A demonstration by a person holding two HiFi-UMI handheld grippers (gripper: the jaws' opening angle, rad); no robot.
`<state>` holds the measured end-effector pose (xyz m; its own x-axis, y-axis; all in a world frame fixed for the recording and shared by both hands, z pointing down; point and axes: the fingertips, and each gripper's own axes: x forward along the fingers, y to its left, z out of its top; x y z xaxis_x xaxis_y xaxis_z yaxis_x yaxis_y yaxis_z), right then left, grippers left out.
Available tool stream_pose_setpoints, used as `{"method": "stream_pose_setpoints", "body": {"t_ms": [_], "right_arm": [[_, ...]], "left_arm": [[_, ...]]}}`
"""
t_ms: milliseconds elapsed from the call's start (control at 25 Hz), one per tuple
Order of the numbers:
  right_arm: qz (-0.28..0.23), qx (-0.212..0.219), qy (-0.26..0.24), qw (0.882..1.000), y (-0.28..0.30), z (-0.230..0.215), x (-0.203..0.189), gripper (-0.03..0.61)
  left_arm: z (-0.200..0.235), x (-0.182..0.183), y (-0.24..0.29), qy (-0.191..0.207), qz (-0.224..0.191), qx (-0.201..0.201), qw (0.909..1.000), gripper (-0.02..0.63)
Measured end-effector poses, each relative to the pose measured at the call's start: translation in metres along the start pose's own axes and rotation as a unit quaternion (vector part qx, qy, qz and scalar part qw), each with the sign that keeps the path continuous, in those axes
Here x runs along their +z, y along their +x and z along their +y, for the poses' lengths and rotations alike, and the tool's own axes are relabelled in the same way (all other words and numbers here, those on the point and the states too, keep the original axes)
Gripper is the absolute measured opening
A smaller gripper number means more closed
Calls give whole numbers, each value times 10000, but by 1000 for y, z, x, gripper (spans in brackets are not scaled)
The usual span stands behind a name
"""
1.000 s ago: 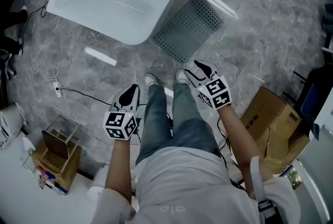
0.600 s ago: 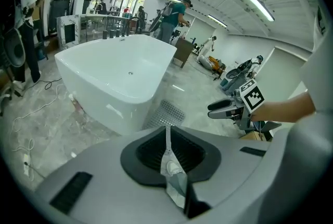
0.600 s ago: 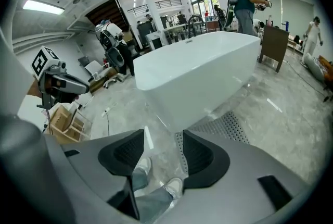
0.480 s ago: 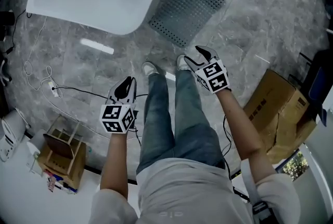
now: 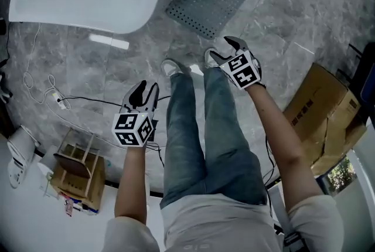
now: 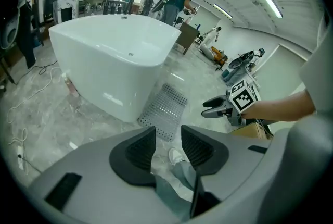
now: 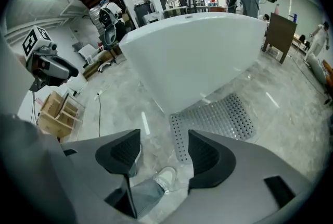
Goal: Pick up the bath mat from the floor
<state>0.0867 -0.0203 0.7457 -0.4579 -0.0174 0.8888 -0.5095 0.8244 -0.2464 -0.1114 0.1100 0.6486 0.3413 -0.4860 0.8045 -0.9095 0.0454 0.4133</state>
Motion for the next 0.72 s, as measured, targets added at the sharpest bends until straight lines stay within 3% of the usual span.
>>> {"method": "stream_pose_setpoints", "body": {"t_ms": [320,720], "right_arm": [[413,-200,-144,9988,75,-14,-40,318],[662,-451,-17,9968,154,-43,-92,338]], "left_arm": [[37,-38,52,-48,363,-40,9993,181],[73,-58,117,135,665,-84,9977,196]]}}
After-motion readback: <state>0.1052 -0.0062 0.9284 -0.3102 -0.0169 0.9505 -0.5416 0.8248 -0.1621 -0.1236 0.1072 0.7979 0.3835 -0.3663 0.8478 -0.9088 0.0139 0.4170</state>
